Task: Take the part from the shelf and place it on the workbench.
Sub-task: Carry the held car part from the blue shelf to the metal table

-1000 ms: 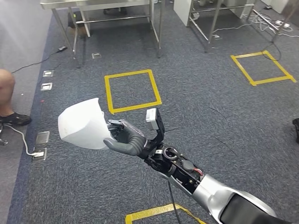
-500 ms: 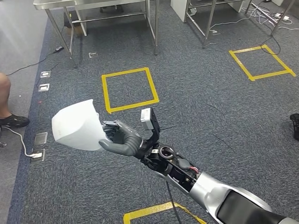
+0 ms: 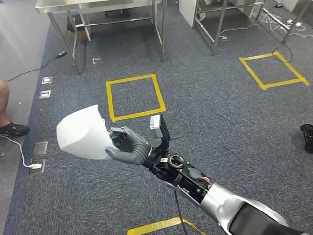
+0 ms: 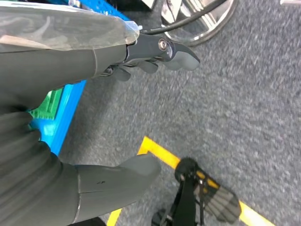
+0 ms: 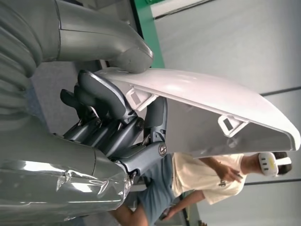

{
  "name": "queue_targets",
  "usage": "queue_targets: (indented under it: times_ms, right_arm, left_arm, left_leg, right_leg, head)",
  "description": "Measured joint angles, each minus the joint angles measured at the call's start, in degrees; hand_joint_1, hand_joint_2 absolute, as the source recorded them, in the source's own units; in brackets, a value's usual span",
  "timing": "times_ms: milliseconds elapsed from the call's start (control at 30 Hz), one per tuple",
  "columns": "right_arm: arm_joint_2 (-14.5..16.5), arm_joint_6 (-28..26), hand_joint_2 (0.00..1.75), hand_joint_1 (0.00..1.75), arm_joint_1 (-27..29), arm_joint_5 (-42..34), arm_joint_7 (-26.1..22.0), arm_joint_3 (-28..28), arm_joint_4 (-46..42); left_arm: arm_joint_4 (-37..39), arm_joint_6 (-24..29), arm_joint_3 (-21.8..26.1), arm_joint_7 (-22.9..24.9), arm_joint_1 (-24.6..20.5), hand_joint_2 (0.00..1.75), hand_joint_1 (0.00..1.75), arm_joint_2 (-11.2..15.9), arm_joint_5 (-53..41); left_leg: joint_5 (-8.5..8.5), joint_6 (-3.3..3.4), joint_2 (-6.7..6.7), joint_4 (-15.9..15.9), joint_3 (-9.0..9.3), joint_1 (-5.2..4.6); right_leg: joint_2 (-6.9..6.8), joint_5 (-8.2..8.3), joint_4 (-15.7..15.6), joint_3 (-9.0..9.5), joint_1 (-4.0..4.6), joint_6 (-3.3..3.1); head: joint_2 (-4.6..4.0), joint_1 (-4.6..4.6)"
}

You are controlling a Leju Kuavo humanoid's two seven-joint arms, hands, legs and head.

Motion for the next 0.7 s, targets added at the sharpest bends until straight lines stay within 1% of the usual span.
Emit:
queue_targets:
  times_ms: [33,67,100,133,167,200,233,267,300,333,367,400,433,467,500,533,600,667,700]
  right_arm:
    - [0.02,0.00,1.75,1.75,0.01,0.03,-0.02,0.02,-0.02]
    - [0.03,-0.01,1.75,1.75,0.01,0.07,-0.03,0.05,-0.04]
    - [0.03,-0.01,1.75,1.75,0.02,0.08,-0.03,0.08,-0.04]
    - [0.03,0.00,1.75,1.75,-0.01,0.08,-0.05,0.10,-0.04]
    - [0.04,0.01,1.75,1.75,-0.08,0.09,-0.05,0.13,-0.05]
    - [0.04,0.02,1.75,1.75,-0.14,0.10,-0.05,0.14,-0.05]
    - [0.04,0.03,1.75,1.75,-0.18,0.10,-0.07,0.15,-0.05]
    - [0.03,0.03,1.75,1.75,-0.16,0.10,-0.07,0.16,-0.04]
    - [0.03,0.02,1.75,1.75,-0.08,0.11,-0.07,0.17,-0.04]
    - [0.03,0.01,1.75,1.75,-0.01,0.14,-0.07,0.18,-0.03]
    - [0.03,-0.01,1.75,1.75,0.04,0.17,-0.07,0.19,-0.03]
    - [0.04,-0.02,1.75,1.75,0.06,0.20,-0.07,0.19,-0.04]
    - [0.04,-0.03,1.75,1.75,0.03,0.23,-0.08,0.19,-0.04]
    - [0.04,-0.03,1.75,1.75,-0.03,0.25,-0.10,0.19,-0.05]
    - [0.03,-0.03,1.75,1.75,-0.10,0.25,-0.13,0.19,-0.05]
    - [0.03,-0.05,1.75,1.75,-0.14,0.25,-0.15,0.19,-0.05]
    - [0.02,-0.08,1.75,1.75,-0.18,0.26,-0.20,0.21,-0.06]
    - [0.01,-0.13,1.75,1.75,-0.22,0.29,-0.30,0.23,-0.15]
    - [-0.01,-0.16,1.75,1.75,-0.29,0.31,-0.36,0.22,-0.20]
  left_arm:
    - [0.01,0.01,0.00,0.00,0.00,1.75,0.00,0.08,0.00]
    - [0.01,0.02,0.00,0.00,-0.01,1.75,0.00,0.05,0.00]
    - [0.01,0.01,0.00,0.00,0.00,1.75,0.00,0.00,0.00]
    - [0.01,0.01,0.00,0.00,0.00,1.75,0.00,-0.03,0.00]
    - [0.01,0.01,0.00,0.00,-0.06,1.75,0.00,-0.05,-0.01]
    - [0.01,0.01,0.00,0.00,-0.13,1.75,0.00,-0.06,-0.01]
    - [0.01,0.01,0.00,0.00,-0.19,1.75,0.00,-0.06,-0.01]
    - [0.01,0.01,0.00,0.00,-0.24,1.75,0.00,-0.06,-0.01]
    - [0.01,0.02,0.00,0.00,-0.23,1.75,0.00,-0.07,-0.01]
    - [0.01,0.02,0.00,0.00,-0.18,1.75,0.00,-0.08,-0.02]
    - [0.01,0.02,0.00,-0.01,-0.14,1.75,0.00,-0.09,-0.04]
    - [0.01,0.02,0.00,-0.02,-0.11,1.75,0.00,-0.09,-0.08]
    - [0.01,0.01,0.00,-0.03,-0.10,1.75,0.00,-0.04,-0.12]
    - [0.01,0.01,0.00,-0.04,-0.12,1.75,0.00,0.05,-0.16]
    - [0.01,0.01,0.00,-0.04,-0.17,1.75,0.00,0.13,-0.19]
    - [0.01,0.01,0.00,-0.05,-0.26,1.75,0.00,0.17,-0.21]
    - [0.01,0.01,0.00,-0.08,-0.39,1.75,0.00,0.21,-0.24]
    - [0.00,0.01,-0.01,-0.11,-0.31,1.75,0.00,0.17,-0.29]
    - [0.00,0.01,-0.02,-0.13,-0.25,1.75,0.00,0.14,-0.34]
  left_leg:
    - [-0.20,-0.33,-0.11,0.31,-0.19,-0.07]
    - [-0.36,-0.66,-0.22,0.54,-0.28,-0.12]
    - [-0.47,-0.88,-0.22,0.52,-0.26,-0.04]
    - [-0.76,-1.05,0.39,1.13,-0.43,-0.03]
    - [-1.48,-1.16,1.29,2.86,-1.22,-0.07]
    - [-2.57,-1.16,2.26,5.80,-2.76,-0.20]
    - [-3.99,-1.06,3.16,9.91,-5.10,-0.37]
    - [-5.37,-0.93,3.51,14.36,-7.87,-0.51]
    - [-6.14,-0.73,3.58,17.88,-10.30,-0.62]
    - [-6.01,-0.45,3.60,19.74,-11.97,-0.74]
    - [-4.79,-0.05,3.60,19.37,-12.49,-0.92]
    - [-2.41,0.52,3.61,16.39,-11.66,-1.19]
    - [0.30,1.19,3.69,12.00,-10.06,-1.58]
    - [2.20,1.82,3.92,7.89,-8.31,-2.06]
    - [3.46,2.27,4.12,4.52,-6.87,-2.50]
    - [3.65,2.46,4.28,2.95,-6.17,-2.82]
    - [3.16,2.53,4.19,2.35,-5.84,-3.10]
    - [2.87,2.78,3.96,1.69,-5.10,-2.80]
    - [2.73,3.00,3.88,1.30,-4.57,-2.63]
  right_leg:
    - [0.24,-0.51,0.18,-0.05,0.17,-0.62]
    - [0.22,-0.56,0.26,-0.14,0.23,-1.40]
    - [0.11,-0.72,0.51,-0.15,0.27,-1.98]
    - [-0.01,-0.86,0.53,-0.02,0.29,-2.38]
    - [-0.18,-0.98,0.48,0.21,0.28,-2.75]
    - [-0.40,-1.14,0.45,0.47,0.34,-3.03]
    - [-0.63,-1.32,0.43,0.66,0.49,-3.29]
    - [-0.88,-1.52,0.42,0.84,0.69,-3.53]
    - [-1.07,-1.74,0.42,1.04,0.90,-3.75]
    - [-1.20,-2.00,0.42,1.30,1.12,-3.92]
    - [-1.29,-2.28,0.41,1.65,1.33,-4.02]
    - [-1.35,-2.63,0.40,2.15,1.51,-4.08]
    - [-1.41,-3.03,0.36,2.69,1.65,-4.09]
    - [-1.48,-3.40,0.26,3.14,1.82,-4.01]
    - [-1.52,-3.73,0.17,3.45,1.92,-3.87]
    - [-1.57,-3.94,0.02,3.59,1.95,-3.67]
    - [-1.70,-4.23,-0.48,3.88,1.90,-3.15]
    - [-1.76,-4.87,-0.39,4.14,1.86,-2.55]
    - [-1.73,-5.72,1.12,3.54,1.88,-2.35]
  head:
    - [0.00,-0.10]
    - [0.00,-0.31]
    - [0.00,-0.64]
    - [0.00,-1.01]
    - [0.00,-1.31]
    - [0.00,-1.59]
    - [0.00,-1.87]
    - [0.00,-2.01]
    - [0.00,-2.06]
    - [0.00,-2.06]
    - [0.00,-2.07]
    - [0.00,-2.07]
    - [0.00,-2.07]
    - [0.00,-2.08]
    - [0.00,-2.11]
    - [0.00,-2.13]
    - [0.00,-2.16]
    - [0.00,-2.02]
    - [0.00,-1.83]
